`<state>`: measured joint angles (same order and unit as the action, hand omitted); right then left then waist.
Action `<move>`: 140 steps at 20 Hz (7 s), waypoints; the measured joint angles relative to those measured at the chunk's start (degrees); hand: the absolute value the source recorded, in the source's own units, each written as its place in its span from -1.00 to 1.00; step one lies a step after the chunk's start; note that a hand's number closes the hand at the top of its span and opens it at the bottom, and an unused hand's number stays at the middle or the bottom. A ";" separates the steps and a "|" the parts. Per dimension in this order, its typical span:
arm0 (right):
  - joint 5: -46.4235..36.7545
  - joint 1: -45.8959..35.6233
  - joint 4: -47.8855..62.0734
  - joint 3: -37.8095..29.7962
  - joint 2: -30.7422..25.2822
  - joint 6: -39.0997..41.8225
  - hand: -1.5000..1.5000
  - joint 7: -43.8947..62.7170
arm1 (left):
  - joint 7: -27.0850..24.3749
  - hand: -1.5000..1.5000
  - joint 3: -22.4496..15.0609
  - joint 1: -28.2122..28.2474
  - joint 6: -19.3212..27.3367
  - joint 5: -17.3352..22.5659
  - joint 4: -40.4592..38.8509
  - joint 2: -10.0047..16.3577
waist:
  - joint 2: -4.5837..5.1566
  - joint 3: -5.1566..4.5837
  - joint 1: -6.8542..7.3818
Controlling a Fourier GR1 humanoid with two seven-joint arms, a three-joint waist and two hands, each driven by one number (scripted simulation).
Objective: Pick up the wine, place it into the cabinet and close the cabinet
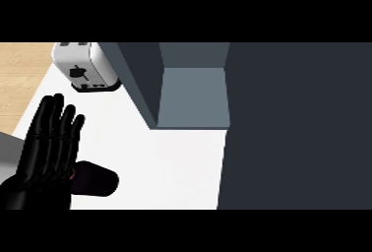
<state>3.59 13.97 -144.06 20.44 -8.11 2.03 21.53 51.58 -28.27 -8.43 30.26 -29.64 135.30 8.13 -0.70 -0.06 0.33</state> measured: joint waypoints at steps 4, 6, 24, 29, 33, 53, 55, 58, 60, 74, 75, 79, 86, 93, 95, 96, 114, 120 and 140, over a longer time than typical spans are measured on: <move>-0.19 -0.41 0.05 0.65 -0.08 -0.63 -1.00 -0.06 | -0.69 -1.00 3.66 1.46 -0.58 0.51 0.20 2.66 | 0.04 -0.04 0.02; -0.22 -0.84 -0.01 0.70 -0.25 -0.93 -1.00 0.36 | -1.19 -1.00 5.60 2.15 -0.77 0.91 0.19 3.75 | 0.09 -0.05 -0.06; -0.70 -2.42 -0.05 1.62 -1.53 -3.07 -1.00 0.79 | -18.48 -1.00 16.31 20.46 -2.42 19.76 2.42 6.52 | 0.10 -0.19 -0.04; -0.75 -2.19 -0.22 1.85 -1.94 -3.62 -1.00 0.77 | -27.91 -1.00 20.68 26.86 -7.04 29.88 1.19 6.11 | 0.18 -0.17 -0.23; -0.82 -2.35 -0.43 2.68 -2.34 -3.99 -1.00 1.02 | -35.44 -1.00 23.08 29.81 -10.87 34.80 -3.52 5.08 | 0.25 -0.14 -0.48; -0.53 -3.82 -0.73 1.31 -4.18 -4.53 -1.00 2.26 | -57.98 -1.00 33.36 27.57 -23.73 42.93 -34.60 3.29 | 0.50 -0.01 -1.11; -0.51 -3.72 -0.81 1.66 -4.20 -4.78 -1.00 2.48 | -58.75 -1.00 34.08 26.69 -24.49 43.34 -37.04 3.39 | 0.49 -0.01 -1.21; -0.49 -3.40 -0.70 1.22 -4.36 -4.66 -1.00 1.74 | -61.00 -1.00 34.35 25.59 -26.22 43.47 -41.40 3.14 | 0.51 0.00 -1.22; -0.49 -3.20 -0.68 1.53 -4.26 -4.80 -1.00 1.47 | -62.73 -1.00 34.28 25.31 -27.54 43.58 -43.72 2.82 | 0.50 0.00 -1.18; -0.33 -4.48 -0.86 1.80 -4.88 -5.40 -1.00 2.91 | -75.12 -1.00 34.43 20.84 -32.27 41.28 -62.44 0.38 | 0.49 -0.02 -1.29; -0.34 -4.56 -0.81 1.72 -4.73 -5.52 -1.00 2.70 | -75.32 -1.00 34.55 20.27 -32.45 41.40 -63.20 0.27 | 0.50 -0.02 -1.25; -0.24 -5.22 -0.82 1.19 -4.96 -5.59 -1.00 3.17 | -77.28 -1.00 34.80 19.62 -32.82 42.55 -65.55 -2.07 | 0.49 0.00 -1.17; -0.33 -5.95 -0.81 1.48 -4.99 -6.47 -1.00 3.94 | -81.21 -1.00 37.39 17.32 -35.94 46.36 -71.66 -3.91 | 0.48 -0.02 -1.21; -0.63 -6.52 -0.61 2.97 -4.44 -7.54 -1.00 4.22 | -81.91 -1.00 39.86 13.79 -39.11 50.68 -75.38 -4.54 | 0.48 0.00 -1.14; -0.67 -6.40 -0.71 3.10 -4.74 -7.58 -1.00 4.28 | -82.09 -1.00 39.54 13.39 -39.35 50.84 -75.91 -5.32 | 0.46 0.01 -1.18; -0.70 -6.11 -0.63 3.07 -4.81 -7.37 -1.00 3.82 | -82.31 -1.00 39.27 13.01 -39.28 50.75 -76.15 -5.79 | 0.48 0.03 -1.13; -0.31 -3.92 -0.48 0.65 -5.85 -5.39 -1.00 1.42 | -87.04 1.00 37.56 9.02 -35.37 46.63 -77.39 -6.74 | 0.52 0.05 -1.04; -0.40 -4.72 -0.34 1.98 -4.93 -6.18 -1.00 2.45 | -88.60 1.00 35.94 10.41 -38.13 46.44 -74.73 -6.42 | 0.48 0.05 -0.84; -0.01 -7.25 -0.19 -0.19 -4.92 -5.70 -1.00 4.37 | -72.81 1.00 17.60 12.82 -26.56 47.30 -45.02 -8.04 | 0.33 0.09 -0.92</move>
<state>3.58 6.73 -144.26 20.25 -13.03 -3.67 25.91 -21.23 -10.67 4.38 3.70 17.65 90.28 0.09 -0.37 0.03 -0.60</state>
